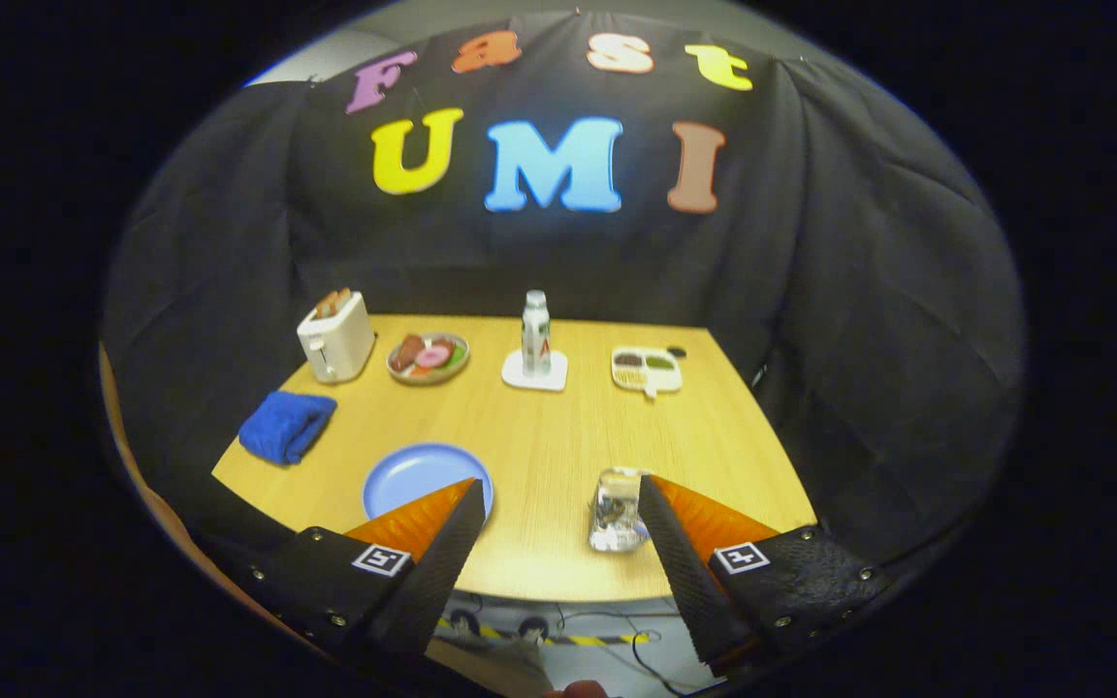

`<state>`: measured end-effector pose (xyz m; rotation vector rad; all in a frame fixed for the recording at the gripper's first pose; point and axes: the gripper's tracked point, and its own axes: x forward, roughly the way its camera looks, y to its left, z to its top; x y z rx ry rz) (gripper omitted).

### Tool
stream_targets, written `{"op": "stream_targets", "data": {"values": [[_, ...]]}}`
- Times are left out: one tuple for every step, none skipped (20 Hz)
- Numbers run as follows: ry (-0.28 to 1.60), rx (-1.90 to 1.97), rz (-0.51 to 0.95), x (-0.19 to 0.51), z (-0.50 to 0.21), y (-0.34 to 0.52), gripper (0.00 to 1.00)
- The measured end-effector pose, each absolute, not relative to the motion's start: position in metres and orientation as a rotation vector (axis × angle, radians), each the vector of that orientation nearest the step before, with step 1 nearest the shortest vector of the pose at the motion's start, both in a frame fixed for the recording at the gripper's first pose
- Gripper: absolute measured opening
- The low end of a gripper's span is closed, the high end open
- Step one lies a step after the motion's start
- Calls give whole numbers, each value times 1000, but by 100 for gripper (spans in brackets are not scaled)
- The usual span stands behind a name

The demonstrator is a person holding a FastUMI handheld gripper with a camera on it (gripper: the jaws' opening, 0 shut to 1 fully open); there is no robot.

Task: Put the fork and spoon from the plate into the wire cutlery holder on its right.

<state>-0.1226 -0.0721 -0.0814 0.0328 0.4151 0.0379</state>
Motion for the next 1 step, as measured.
{"op": "stream_targets", "data": {"values": [[347,31,30,-116,-66,-69,98]]}}
